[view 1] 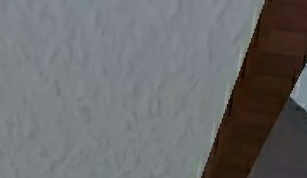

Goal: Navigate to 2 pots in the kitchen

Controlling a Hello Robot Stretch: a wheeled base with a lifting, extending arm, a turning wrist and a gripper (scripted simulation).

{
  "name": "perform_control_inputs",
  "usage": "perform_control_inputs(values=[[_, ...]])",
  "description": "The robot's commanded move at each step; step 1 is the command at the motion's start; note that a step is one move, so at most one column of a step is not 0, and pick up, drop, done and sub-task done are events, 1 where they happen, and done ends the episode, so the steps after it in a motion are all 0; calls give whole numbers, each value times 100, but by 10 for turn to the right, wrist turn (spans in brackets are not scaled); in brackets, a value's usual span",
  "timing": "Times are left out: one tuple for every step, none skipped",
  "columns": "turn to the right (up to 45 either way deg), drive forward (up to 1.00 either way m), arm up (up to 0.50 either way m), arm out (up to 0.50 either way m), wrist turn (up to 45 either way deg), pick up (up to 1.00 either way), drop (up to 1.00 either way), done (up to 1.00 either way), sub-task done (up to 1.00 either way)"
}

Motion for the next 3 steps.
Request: perform_control_inputs(values=[[450, 0, 0, 0, 0, 0, 0, 0, 0], [450, 0, 0, 0, 0, 0, 0, 0, 0], [30, 0, 0, 0, 0, 0, 0, 0, 0]])
